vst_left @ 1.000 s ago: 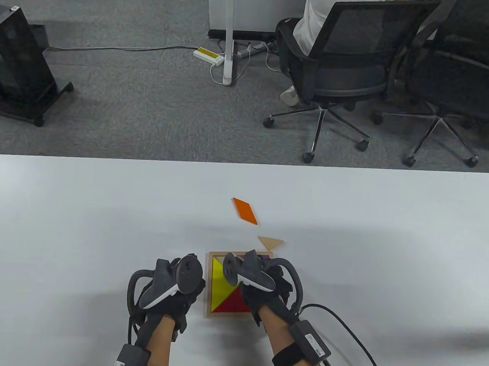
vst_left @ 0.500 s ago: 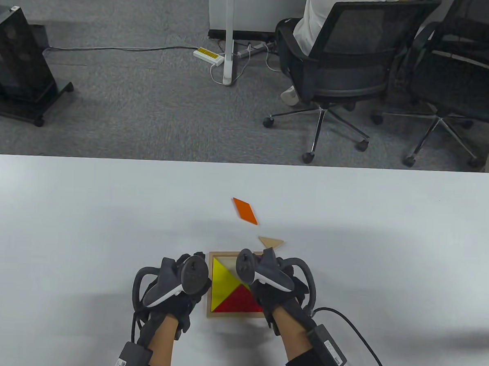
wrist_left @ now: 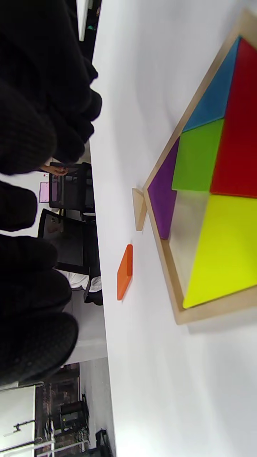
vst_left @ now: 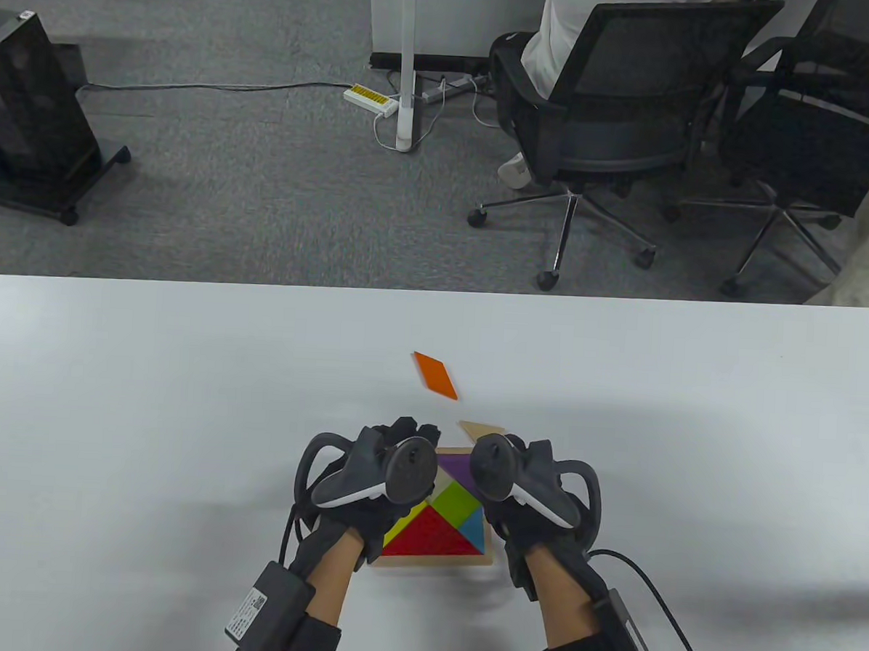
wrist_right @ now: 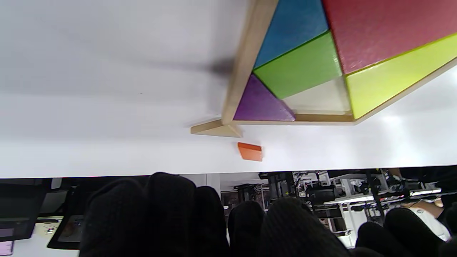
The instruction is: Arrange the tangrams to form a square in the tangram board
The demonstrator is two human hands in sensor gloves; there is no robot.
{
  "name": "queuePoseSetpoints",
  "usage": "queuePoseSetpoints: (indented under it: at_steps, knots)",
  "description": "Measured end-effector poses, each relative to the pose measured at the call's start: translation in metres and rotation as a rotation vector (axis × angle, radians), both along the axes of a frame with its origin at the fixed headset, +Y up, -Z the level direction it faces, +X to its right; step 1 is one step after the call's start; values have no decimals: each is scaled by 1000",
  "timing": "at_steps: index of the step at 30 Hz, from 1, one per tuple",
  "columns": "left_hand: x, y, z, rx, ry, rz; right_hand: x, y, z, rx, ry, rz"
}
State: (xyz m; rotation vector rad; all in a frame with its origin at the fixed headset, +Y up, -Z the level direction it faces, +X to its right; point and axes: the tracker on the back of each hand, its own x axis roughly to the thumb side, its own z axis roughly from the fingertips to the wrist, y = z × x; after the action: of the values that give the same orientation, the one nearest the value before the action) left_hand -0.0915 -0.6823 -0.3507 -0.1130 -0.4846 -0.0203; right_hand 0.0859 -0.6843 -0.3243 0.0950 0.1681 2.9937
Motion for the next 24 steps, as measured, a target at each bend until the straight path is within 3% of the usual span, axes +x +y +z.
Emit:
queuePoseSetpoints:
  at_steps: [8,15,24]
  knots:
    - [38,-7,-46,-59,-22,-1,44,-9,-8,-10,-122,-93]
    - [76,-37,-84,-114,-17,-55,76,-18,-12,-29,-214,-151]
    - [112,-73,-110,-126,21,-217,100,-30,-15,-64,-287,-190]
